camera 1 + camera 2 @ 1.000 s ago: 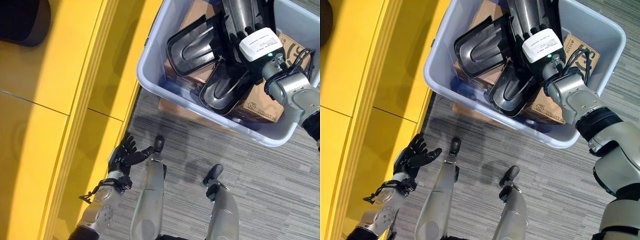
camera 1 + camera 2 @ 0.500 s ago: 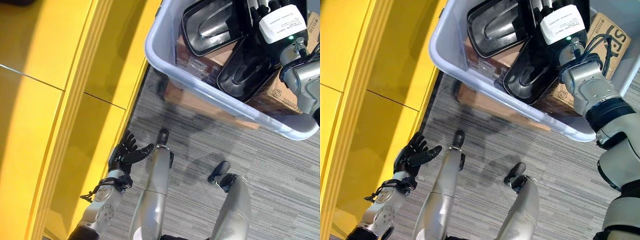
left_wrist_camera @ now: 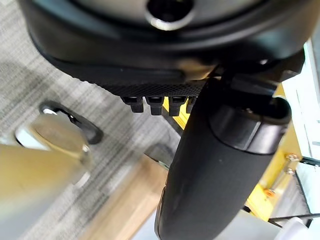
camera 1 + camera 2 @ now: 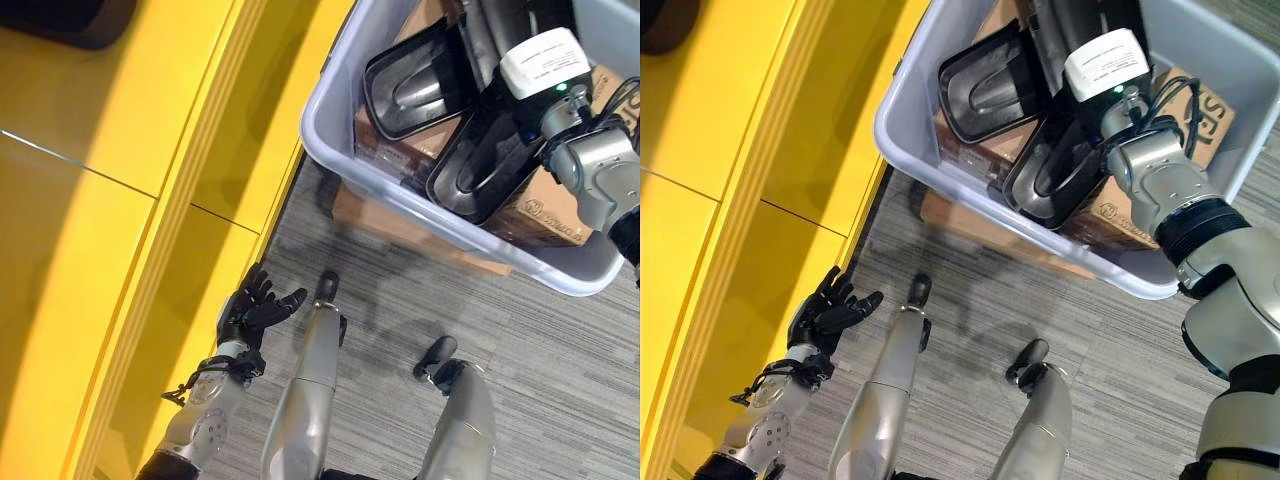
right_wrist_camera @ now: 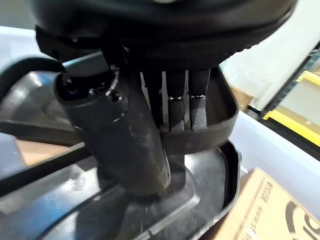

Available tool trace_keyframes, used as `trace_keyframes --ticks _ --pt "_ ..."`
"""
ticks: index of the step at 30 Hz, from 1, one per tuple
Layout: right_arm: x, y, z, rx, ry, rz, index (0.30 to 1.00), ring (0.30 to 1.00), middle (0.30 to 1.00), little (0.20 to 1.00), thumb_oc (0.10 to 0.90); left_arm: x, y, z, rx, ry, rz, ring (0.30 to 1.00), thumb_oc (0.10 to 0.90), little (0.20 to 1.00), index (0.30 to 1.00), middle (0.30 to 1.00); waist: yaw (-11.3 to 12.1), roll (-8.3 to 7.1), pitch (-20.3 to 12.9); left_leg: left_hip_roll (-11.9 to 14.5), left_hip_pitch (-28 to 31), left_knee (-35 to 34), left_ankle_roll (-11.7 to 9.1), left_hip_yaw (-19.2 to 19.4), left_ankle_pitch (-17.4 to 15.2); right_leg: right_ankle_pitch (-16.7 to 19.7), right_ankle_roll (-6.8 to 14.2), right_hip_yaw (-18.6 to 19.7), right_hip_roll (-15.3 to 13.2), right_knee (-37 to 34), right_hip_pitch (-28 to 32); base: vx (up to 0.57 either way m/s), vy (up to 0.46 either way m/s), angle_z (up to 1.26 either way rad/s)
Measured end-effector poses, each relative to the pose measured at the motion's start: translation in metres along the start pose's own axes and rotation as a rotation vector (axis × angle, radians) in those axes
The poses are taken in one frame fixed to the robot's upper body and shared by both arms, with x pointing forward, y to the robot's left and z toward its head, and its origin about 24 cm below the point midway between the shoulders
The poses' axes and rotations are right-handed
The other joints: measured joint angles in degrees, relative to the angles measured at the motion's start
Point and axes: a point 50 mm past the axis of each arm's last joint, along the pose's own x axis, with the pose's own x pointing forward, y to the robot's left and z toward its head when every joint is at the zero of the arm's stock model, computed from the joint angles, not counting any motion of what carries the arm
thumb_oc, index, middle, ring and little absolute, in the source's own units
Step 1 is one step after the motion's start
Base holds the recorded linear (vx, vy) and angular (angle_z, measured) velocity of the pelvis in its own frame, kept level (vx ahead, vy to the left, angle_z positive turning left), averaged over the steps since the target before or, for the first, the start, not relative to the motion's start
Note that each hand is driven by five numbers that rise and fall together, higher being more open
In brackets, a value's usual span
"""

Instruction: Move parts from the plastic box to the shelf.

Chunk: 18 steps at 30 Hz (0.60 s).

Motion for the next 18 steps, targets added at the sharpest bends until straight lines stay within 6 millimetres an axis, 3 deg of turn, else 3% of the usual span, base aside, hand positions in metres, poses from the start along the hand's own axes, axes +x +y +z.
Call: trace_keyframes --ticks 3,5,10,18 --pt "-0.001 0.004 0.006 0.016 -0.013 0.01 0.3 0.3 0.3 0.3 0.4 0.001 0.0 0.0 0.001 0.0 -0.001 1.0 0.9 1.0 1.0 1.0 0.05 -0.01 0.0 0.23 3.76 -2.21 0.21 0.74 0.19 1.02 0.66 0.02 0.49 -2.94 3.55 -0.01 0.005 -0.12" --pt "-0.002 0.004 0.018 0.015 -0.072 0.022 0.3 0.3 0.3 0.3 0.4 0.002 0.005 -0.002 0.007 0.01 0.019 1.0 0.9 1.0 1.0 1.0 -0.4 -0.02 -0.01 0.94 9.39 -4.97 0.39 1.93 0.24 2.5 0.97 0.0 1.36 -7.42 9.17 -0.01 0.001 -0.19" --pt "-0.009 0.002 0.014 0.007 -0.094 0.021 0.3 0.3 0.3 0.3 0.4 0.005 0.006 0.004 0.002 -0.01 0.025 1.0 0.9 1.0 1.0 1.0 -1.33 -0.04 -0.04 1.24 17.31 -10.82 0.42 2.27 1.63 5.02 1.78 -1.83 2.42 -14.74 17.85 -0.02 0.024 -0.01" --pt "-0.017 -0.028 0.008 0.035 -0.127 -0.088 0.3 0.3 0.3 0.3 0.4 0.005 0.016 0.015 -0.016 -0.049 0.049 1.0 0.9 1.0 1.0 1.0 -2.85 -0.38 -0.71 3.02 25.28 -16.62 0.54 4.34 2.7 11.48 1.58 -2.68 5.35 -27.76 27.75 0.02 0.009 -0.16"
